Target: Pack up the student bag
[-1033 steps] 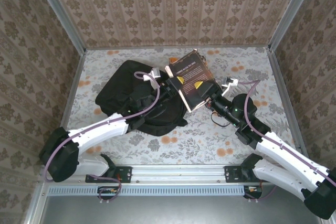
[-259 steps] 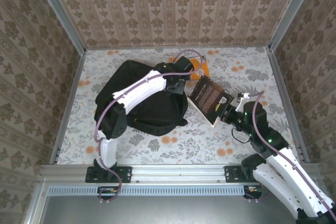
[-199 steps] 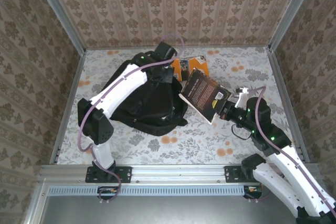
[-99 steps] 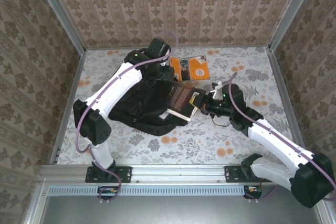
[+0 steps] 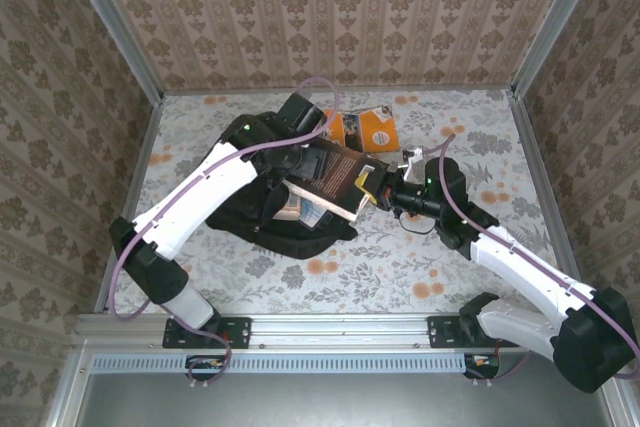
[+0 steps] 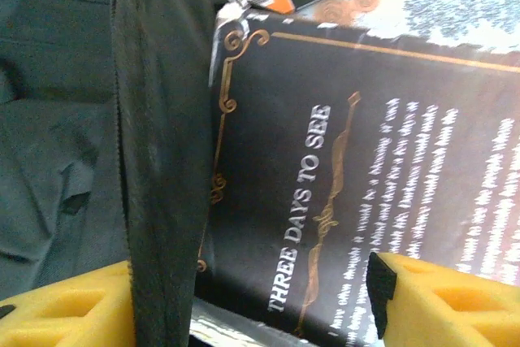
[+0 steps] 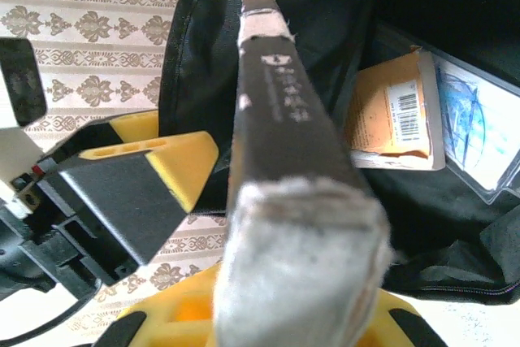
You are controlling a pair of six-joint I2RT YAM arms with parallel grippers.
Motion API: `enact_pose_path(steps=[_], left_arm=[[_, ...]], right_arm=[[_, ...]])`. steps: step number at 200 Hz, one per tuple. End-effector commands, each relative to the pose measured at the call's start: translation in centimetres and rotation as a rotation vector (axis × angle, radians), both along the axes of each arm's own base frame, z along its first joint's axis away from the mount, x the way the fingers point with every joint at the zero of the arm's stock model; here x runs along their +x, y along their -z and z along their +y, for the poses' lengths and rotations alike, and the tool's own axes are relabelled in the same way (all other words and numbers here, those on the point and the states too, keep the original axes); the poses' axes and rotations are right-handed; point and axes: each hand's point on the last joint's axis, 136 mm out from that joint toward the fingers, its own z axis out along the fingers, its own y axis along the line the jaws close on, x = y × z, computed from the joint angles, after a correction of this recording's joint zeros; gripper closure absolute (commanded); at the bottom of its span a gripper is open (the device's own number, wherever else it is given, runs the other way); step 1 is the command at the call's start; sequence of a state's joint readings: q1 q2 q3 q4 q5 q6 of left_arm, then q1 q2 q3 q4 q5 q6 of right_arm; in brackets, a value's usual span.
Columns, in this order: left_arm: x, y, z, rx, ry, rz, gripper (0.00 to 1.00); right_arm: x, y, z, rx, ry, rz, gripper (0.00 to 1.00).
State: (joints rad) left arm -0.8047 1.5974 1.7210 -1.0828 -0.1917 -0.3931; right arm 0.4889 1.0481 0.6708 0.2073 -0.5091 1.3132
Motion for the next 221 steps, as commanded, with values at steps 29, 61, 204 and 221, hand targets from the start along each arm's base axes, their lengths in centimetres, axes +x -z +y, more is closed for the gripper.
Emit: enact_pose_path(steps=[29, 61, 204, 221], left_arm=[[-0.4, 0.3, 3.5, 0.085, -0.046, -0.035, 0.4], [-0.4, 0.2, 3.7, -0.008, -0.053, -0.001, 0.57], [-0.9, -8.7, 4.0, -0.394, 0.137, -0.239, 1.0], [-1.3, -8.7, 3.7, -0.415, 0.154, -0.236, 1.0]], right_arm=[[-0.8, -3.5, 0.4, 0.082, -0.032, -0.116, 1.0], [-0.9, -3.3, 0.3, 0.069, -0.031, -0.116, 1.0], [-0.5, 1.9, 0.2, -0.112, -0.029, -0.039, 1.0], [0.8, 2.3, 1.2, -0.096, -0.036, -0.015, 1.0]])
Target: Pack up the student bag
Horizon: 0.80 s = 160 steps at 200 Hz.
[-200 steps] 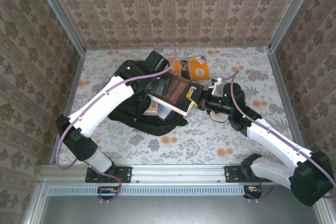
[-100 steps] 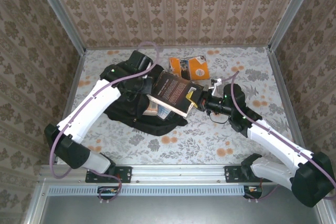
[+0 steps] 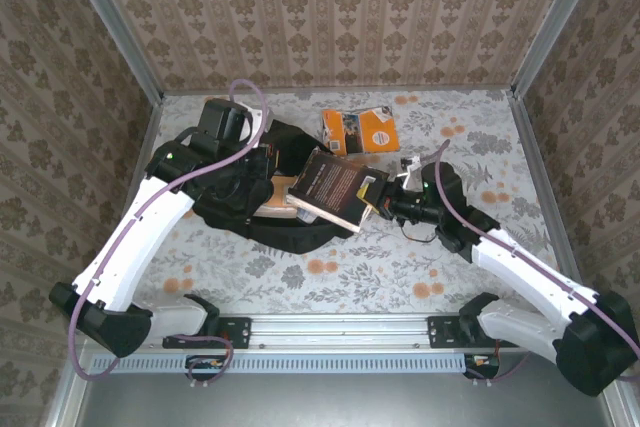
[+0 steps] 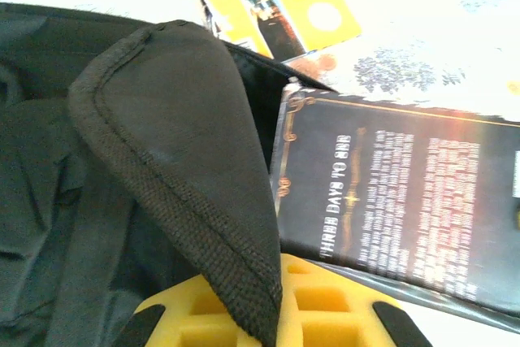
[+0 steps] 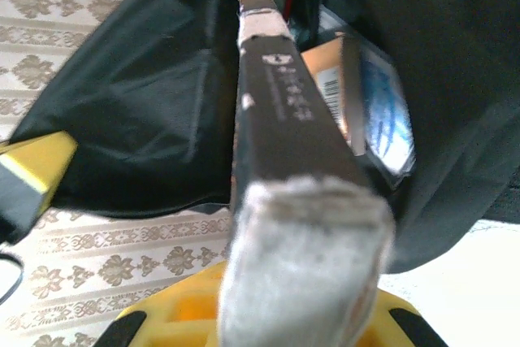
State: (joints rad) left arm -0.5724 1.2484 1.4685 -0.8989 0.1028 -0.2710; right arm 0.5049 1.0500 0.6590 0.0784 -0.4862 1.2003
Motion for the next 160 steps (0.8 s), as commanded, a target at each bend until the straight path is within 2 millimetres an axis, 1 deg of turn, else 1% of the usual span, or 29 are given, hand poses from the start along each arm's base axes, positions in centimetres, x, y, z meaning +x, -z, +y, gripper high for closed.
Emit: enact_pose_path(steps=[1, 18, 37, 43, 45, 48, 66, 97, 112, 148, 154, 160], left_arm=[[0.2, -3.8, -1.9, -0.122, 0.092, -0.136, 1.0], [0.0, -4.0, -2.0, -0.144, 0.098, -0.142, 1.0], [-0.2, -4.1, -2.2, -0.168, 0.098, -0.134, 1.0], [-0.2, -4.2, -2.3, -0.177, 0.101, -0.13, 1.0], [-0.3, -4.2, -2.4, -0.179, 0.103, -0.129, 1.0], [-0.3, -4.1, -2.5, -0.182, 0.105, -0.127, 1.0], [-0.4, -4.2, -2.6, -0.195, 0.107, -0.121, 1.0], [-0.5, -4.5, -2.3, -0.188, 0.098, -0.13, 1.0], [-0.7, -4.8, -2.0, -0.185, 0.096, -0.136, 1.0], [-0.9, -6.0, -1.9, -0.198, 0.102, -0.158, 1.0], [-1.0, -6.2, -1.9, -0.2, 0.103, -0.161, 1.0], [-0.9, -6.3, -1.9, -0.202, 0.101, -0.161, 1.0]], right_arm=[[1.8, -1.0, 1.6, 0.038, -0.014, -0.042, 1.0], [3.1, -0.8, 3.3, 0.061, -0.032, -0.024, 1.0], [4.2, -0.8, 5.6, 0.08, -0.063, -0.01, 1.0], [4.5, -1.0, 6.4, 0.093, -0.071, -0.008, 1.0], [4.5, -1.4, 6.6, 0.102, -0.074, -0.016, 1.0], [4.8, -0.8, 7.0, 0.1, -0.076, -0.001, 1.0], [5.6, -1.2, 9.3, 0.129, -0.097, 0.002, 1.0], [6.6, -1.6, 11.6, 0.146, -0.096, -0.018, 1.0], [7.3, -1.5, 12.7, 0.159, -0.089, -0.026, 1.0], [9.5, -0.2, 16.9, 0.15, -0.092, -0.005, 1.0], [9.8, 0.3, 17.6, 0.132, -0.093, 0.004, 1.0], [10.2, 0.7, 18.2, 0.108, -0.091, 0.009, 0.97]])
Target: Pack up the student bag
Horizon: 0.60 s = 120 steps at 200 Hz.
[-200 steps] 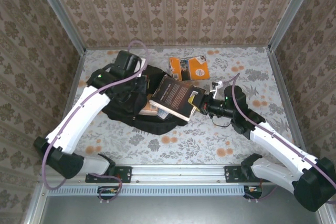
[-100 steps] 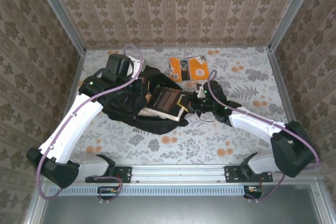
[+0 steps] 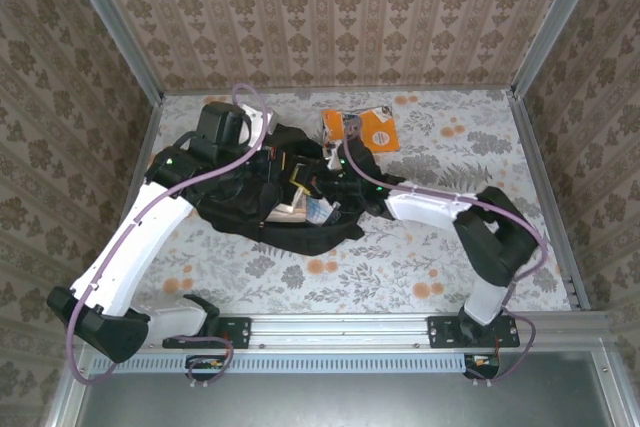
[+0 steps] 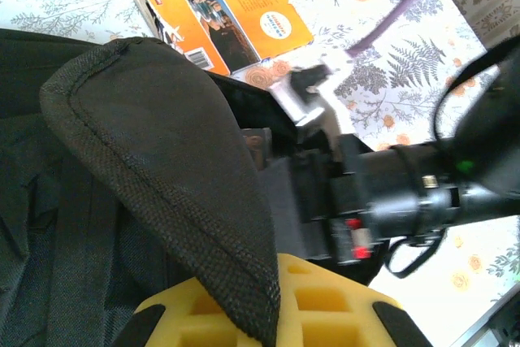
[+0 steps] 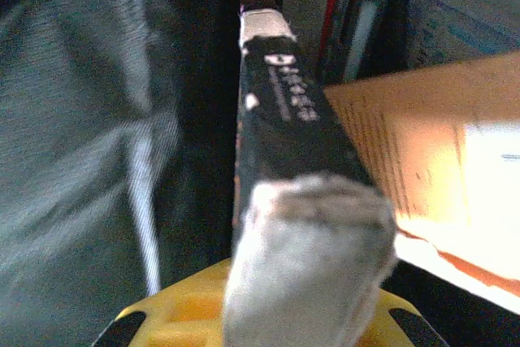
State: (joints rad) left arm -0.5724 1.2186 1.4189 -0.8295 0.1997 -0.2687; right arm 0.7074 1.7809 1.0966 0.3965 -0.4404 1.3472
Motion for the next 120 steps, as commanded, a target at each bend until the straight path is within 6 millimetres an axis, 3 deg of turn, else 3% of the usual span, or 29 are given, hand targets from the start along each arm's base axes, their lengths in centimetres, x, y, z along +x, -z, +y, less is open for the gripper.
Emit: enact_pose_path(steps=[1, 9, 24, 38, 46, 102, 120], left_arm=[[-0.2, -6.0, -0.5, -0.128, 0.022, -0.15, 1.0], [-0.2, -6.1, -0.3, -0.132, 0.016, -0.152, 1.0], [-0.2, -6.2, 0.0, -0.133, 0.006, -0.16, 1.0], [0.0, -5.9, 0.4, -0.127, -0.012, -0.16, 1.0], [0.2, -5.6, 0.7, -0.123, -0.022, -0.155, 1.0], [1.7, -4.4, 2.8, -0.119, -0.109, -0.124, 1.0], [2.4, -4.3, 3.8, -0.128, -0.145, -0.123, 1.0]], right_arm=[[2.2, -2.8, 3.0, 0.041, 0.024, -0.077, 0.96], [2.7, -2.1, 3.6, -0.008, 0.029, -0.076, 0.87], [3.6, -0.2, 3.6, -0.156, 0.045, -0.082, 0.79], [4.2, 1.1, 3.0, -0.314, 0.041, -0.11, 0.55], [4.2, 1.5, 2.6, -0.379, 0.028, -0.12, 0.46], [1.9, -0.9, -0.7, -0.537, -0.06, -0.258, 0.15], [0.9, -2.0, -1.5, -0.558, -0.109, -0.307, 0.13]])
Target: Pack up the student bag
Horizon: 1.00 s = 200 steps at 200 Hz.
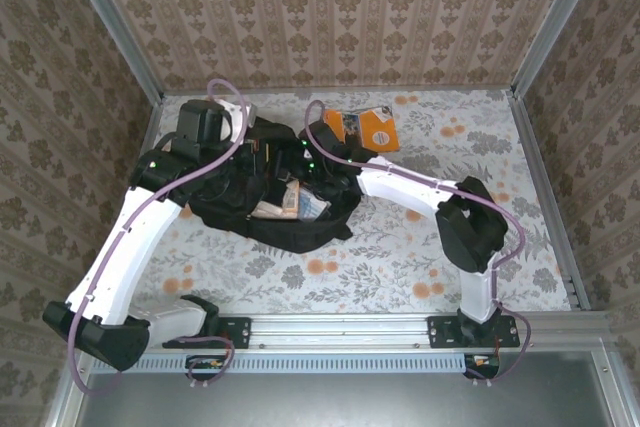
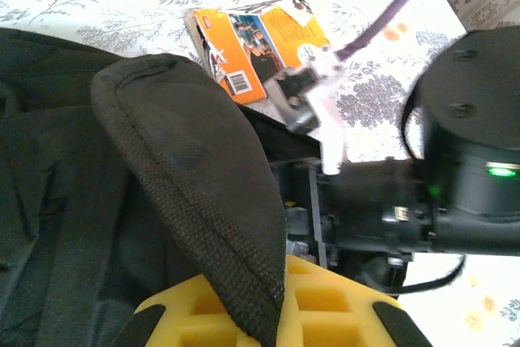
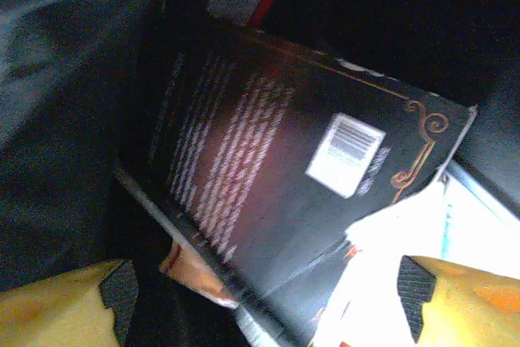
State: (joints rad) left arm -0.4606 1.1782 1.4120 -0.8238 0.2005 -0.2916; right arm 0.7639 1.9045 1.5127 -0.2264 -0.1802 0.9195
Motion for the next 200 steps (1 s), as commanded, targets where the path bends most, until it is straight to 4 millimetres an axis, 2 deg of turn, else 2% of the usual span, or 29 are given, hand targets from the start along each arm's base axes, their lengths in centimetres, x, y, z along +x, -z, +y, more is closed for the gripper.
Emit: enact_pose_path(steps=[1, 20, 35, 52, 68, 92, 112, 131, 159, 200], left_arm=[[0.9, -3.2, 0.4, -0.089, -0.023, -0.107, 1.0], [1.1, -2.8, 0.5, -0.083, -0.025, -0.105, 1.0], [1.2, -2.1, 0.6, -0.075, -0.03, -0.092, 1.0], [1.0, -0.9, 0.3, -0.075, -0.018, -0.061, 1.0], [0.6, 0.1, 0.2, -0.068, -0.009, -0.038, 1.0], [-0.2, 0.4, 0.4, -0.068, -0.004, -0.031, 1.0], [-1.0, 0.5, 0.6, -0.078, -0.001, -0.022, 1.0], [-1.6, 0.8, 0.7, -0.078, -0.001, -0.01, 1.0], [-2.0, 1.1, 0.7, -0.072, 0.003, 0.009, 1.0], [-2.6, 1.4, 0.3, -0.088, 0.009, 0.037, 1.0]], right_arm=[[-1.7, -3.2, -2.0, -0.077, -0.089, -0.11, 0.13], [-2.5, -4.9, -3.1, -0.103, -0.125, -0.171, 0.14], [-2.2, -6.7, -5.1, -0.121, -0.097, -0.239, 0.16], [-0.8, -7.9, -8.8, -0.158, -0.002, -0.272, 0.2], [1.5, -7.7, -13.1, -0.202, 0.109, -0.236, 0.2], [5.4, -5.2, -18.3, -0.312, 0.206, -0.183, 0.18], [8.8, -2.2, -21.6, -0.445, 0.25, -0.13, 0.16], [12.4, 0.6, -24.1, -0.494, 0.299, -0.069, 0.14], [16.7, 4.5, -26.4, -0.538, 0.322, 0.024, 0.13], [20.7, 7.5, -28.4, -0.616, 0.303, 0.074, 0.12]])
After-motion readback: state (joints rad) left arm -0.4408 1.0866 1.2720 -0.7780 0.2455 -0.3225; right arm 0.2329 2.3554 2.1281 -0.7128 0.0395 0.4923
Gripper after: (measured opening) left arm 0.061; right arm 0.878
